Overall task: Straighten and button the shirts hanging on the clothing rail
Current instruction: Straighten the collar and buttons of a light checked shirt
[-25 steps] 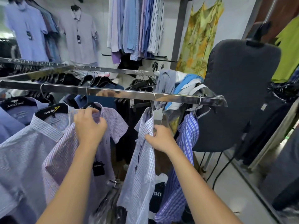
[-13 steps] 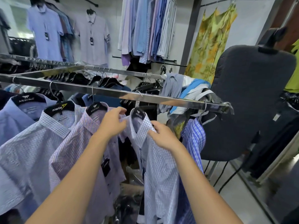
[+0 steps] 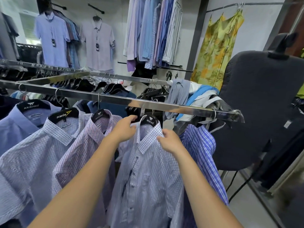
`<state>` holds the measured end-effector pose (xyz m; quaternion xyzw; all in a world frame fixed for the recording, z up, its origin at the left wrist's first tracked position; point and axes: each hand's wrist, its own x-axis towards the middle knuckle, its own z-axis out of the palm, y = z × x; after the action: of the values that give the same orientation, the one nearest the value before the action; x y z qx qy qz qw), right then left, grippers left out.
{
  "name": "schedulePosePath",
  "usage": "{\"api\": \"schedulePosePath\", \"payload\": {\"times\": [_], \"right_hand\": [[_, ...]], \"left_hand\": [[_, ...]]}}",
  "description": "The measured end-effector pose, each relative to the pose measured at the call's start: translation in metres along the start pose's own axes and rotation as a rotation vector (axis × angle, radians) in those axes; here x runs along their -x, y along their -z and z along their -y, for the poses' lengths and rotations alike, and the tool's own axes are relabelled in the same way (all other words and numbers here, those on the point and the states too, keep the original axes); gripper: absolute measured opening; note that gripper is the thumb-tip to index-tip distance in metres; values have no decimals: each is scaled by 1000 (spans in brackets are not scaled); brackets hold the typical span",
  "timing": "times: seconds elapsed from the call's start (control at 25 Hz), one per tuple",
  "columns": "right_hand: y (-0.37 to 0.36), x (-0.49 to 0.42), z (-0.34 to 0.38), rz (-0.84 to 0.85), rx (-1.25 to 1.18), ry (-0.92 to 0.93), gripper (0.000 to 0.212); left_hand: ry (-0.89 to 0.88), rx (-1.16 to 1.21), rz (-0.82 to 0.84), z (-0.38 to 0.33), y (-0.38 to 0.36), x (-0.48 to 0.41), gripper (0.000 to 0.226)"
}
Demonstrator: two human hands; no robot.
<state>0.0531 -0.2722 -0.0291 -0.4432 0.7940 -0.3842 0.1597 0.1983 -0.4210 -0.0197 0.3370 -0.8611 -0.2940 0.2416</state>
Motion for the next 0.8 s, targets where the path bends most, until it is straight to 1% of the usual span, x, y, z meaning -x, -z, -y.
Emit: {"api": "schedulePosePath", "payload": {"times": [0.08, 0.16, 0.2, 0.28, 0.32, 0.4, 0.44, 0.52, 0.6, 0.68, 0.72, 0.8], "right_hand": [[-6, 1, -9, 75, 46, -45, 19], [-5, 1, -15, 171, 67, -37, 21], [-2, 2, -16, 217, 75, -20, 22], [5, 3, -19, 293, 68, 12, 27], [9, 4, -20, 326, 53, 31, 29], [17, 5, -22, 376, 31, 67, 31], [20, 3, -24, 377, 30, 84, 30], [21, -4, -28, 297, 52, 107, 26], [19, -12, -30, 94, 92, 122, 24], [12, -18, -27, -102, 79, 152, 26], [10, -19, -22, -176, 80, 176, 28], [7, -24, -14, -294, 97, 232, 32]], "left_hand": [[5, -24, 5, 2, -1, 1, 50], [16, -64, 15, 6, 1, 3, 54], [31, -80, 59, 8, 2, 5, 58], [87, -132, 227, 16, 6, 10, 62], [101, -171, 320, 22, 7, 12, 54], [86, -266, 472, 36, 7, 16, 24], [67, -277, 511, 42, 9, 20, 19], [35, -173, 522, 49, 14, 26, 20], [-5, 13, 466, 44, 23, 35, 19], [-54, 133, 375, 31, 36, 42, 14], [-88, 136, 340, 23, 43, 42, 13], [-133, 87, 274, 10, 52, 39, 24]]}}
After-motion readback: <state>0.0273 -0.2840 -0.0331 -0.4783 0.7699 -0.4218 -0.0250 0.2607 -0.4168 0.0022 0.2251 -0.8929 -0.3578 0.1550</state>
